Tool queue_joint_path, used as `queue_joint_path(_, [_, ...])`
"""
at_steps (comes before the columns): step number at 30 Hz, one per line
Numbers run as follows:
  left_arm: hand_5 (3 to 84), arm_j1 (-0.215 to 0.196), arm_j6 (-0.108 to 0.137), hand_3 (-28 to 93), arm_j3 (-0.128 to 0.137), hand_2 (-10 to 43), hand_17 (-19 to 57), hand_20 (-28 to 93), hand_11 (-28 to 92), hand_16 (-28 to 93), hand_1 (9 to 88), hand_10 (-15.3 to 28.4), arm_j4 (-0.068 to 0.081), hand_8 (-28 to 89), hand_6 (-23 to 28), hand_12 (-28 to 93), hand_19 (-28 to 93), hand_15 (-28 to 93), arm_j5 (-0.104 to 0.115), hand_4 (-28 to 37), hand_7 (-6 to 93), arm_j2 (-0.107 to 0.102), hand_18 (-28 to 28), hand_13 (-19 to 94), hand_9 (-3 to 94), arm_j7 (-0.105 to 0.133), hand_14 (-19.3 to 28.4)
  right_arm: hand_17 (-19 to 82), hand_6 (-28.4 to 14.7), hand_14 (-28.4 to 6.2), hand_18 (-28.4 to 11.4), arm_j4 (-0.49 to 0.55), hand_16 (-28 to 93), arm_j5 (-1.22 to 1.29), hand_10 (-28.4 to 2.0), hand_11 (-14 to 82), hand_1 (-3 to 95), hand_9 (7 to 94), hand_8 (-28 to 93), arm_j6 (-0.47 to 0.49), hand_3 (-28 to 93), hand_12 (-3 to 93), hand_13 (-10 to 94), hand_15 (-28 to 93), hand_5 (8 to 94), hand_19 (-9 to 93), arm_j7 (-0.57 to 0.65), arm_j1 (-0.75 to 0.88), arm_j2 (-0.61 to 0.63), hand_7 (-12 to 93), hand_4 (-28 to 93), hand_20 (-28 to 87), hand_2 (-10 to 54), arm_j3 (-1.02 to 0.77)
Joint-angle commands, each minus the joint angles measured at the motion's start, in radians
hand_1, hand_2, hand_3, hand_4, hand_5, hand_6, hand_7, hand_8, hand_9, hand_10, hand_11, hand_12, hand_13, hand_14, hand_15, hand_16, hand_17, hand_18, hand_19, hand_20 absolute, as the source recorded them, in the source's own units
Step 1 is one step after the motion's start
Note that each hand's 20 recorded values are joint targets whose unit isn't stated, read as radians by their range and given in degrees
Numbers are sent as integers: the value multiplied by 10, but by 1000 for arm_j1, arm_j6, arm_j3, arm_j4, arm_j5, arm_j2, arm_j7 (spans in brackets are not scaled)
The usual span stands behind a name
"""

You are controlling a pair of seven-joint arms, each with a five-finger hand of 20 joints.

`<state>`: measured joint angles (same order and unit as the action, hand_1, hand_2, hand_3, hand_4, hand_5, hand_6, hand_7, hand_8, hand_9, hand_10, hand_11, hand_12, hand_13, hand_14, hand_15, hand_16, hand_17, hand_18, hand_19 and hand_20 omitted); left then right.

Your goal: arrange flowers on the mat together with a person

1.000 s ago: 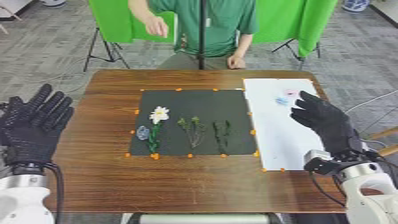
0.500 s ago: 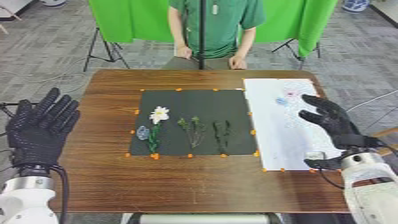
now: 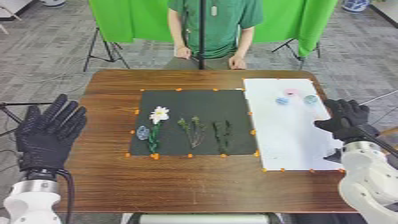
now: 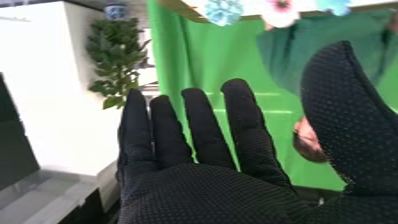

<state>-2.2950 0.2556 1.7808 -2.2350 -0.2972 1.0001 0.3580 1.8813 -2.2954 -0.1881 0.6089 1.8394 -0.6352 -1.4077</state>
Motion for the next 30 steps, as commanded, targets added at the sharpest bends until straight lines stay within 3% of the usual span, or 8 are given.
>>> queue_joint_path(1, [428,-18,2,695,-9,176,-59,114,177,-50,210,145,2,-86,78,95,304,274,2,-283,103,10,137,249,358,-11,152,85,-21,-134,-147,-158,183,53,-144,143,369,393,-122,47,799,199,254,236,378,463,-19,-209,33,199,-276,64,-95,156])
queue_joint_path(8, [429,-23,6,697,-9,175,-59,114,179,-53,212,144,-1,-87,78,94,305,276,2,-283,104,10,138,249,359,-11,151,101,-1,-129,-152,-215,180,63,-132,211,410,436,-154,107,784,212,285,313,432,497,18,-294,49,250,-282,67,-95,233])
queue_joint_path(14, [429,-18,4,704,-10,173,-59,113,179,-53,211,144,2,-87,77,94,306,278,3,-283,106,8,138,250,359,-17,152,118,9,-117,-153,-251,175,70,-115,267,441,487,-167,92,777,219,334,362,507,524,40,-317,44,273,-283,73,-95,281])
queue_joint_path(17, [429,-16,4,708,-14,171,-59,113,179,-54,211,144,2,-88,78,94,306,278,2,-283,106,7,138,250,359,-19,152,139,21,-101,-151,-261,183,61,-101,324,496,560,-80,61,706,231,392,391,561,537,49,-315,40,385,-283,79,-95,302])
queue_joint_path(21, [430,-15,1,709,-12,170,-59,113,179,-54,212,144,4,-88,78,93,306,280,2,-283,104,6,139,250,360,-19,152,163,38,-78,-147,-268,210,37,-67,177,545,677,-43,19,665,432,457,405,599,531,51,-319,39,520,-283,97,-78,337])
queue_joint_path(30, [428,-19,-2,704,-4,169,-59,113,175,-55,217,143,4,-88,77,89,305,280,7,-283,101,5,138,250,359,-16,151,174,40,-74,-146,-130,218,-68,-62,177,548,694,-29,-162,684,447,480,408,611,532,-20,-316,84,555,-283,99,-68,415])
